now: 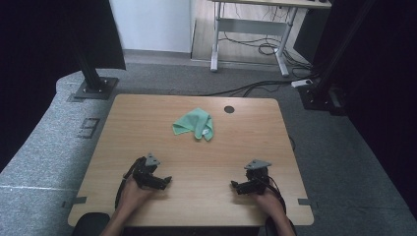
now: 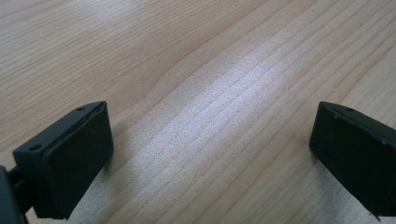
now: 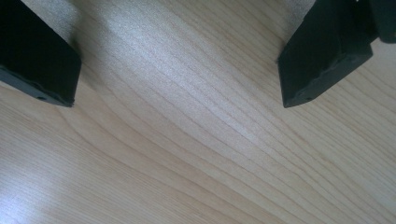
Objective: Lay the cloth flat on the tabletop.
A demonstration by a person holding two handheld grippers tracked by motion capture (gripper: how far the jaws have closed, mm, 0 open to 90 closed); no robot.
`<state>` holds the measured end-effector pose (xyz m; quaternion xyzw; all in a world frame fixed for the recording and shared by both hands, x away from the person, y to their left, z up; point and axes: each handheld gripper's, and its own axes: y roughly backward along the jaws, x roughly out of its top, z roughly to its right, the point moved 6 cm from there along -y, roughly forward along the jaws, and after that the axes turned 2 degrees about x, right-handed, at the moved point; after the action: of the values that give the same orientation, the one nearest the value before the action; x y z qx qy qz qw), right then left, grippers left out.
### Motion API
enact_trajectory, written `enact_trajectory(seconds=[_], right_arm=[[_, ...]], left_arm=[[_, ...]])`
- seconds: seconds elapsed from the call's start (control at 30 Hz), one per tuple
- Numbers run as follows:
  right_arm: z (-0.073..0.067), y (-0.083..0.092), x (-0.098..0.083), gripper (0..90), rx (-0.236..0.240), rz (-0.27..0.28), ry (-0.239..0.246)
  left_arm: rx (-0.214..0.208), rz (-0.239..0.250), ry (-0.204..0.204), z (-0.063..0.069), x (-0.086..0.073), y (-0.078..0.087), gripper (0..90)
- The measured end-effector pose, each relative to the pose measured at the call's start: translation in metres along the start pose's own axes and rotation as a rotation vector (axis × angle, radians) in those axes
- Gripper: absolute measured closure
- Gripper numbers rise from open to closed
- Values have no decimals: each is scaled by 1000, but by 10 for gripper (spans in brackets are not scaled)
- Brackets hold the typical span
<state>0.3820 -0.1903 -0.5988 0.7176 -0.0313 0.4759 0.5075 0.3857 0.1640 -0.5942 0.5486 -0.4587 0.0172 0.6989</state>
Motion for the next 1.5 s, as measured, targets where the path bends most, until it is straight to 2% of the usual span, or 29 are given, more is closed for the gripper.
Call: enact_trajectory(seconds=[0.73,1.1,1.3,1.5], right_arm=[[0,0,0,0,0,0,0],[0,0,0,0,0,1,0],[0,0,0,0,0,0,0],[0,0,0,0,0,0,0]], left_arm=[[-9,7,-5,-1,3,-2,18],[-18,33,-1,-3,5,-1,133],[-23,41,3,-5,13,-1,162],[-28,71,6,-11,24,0,248]])
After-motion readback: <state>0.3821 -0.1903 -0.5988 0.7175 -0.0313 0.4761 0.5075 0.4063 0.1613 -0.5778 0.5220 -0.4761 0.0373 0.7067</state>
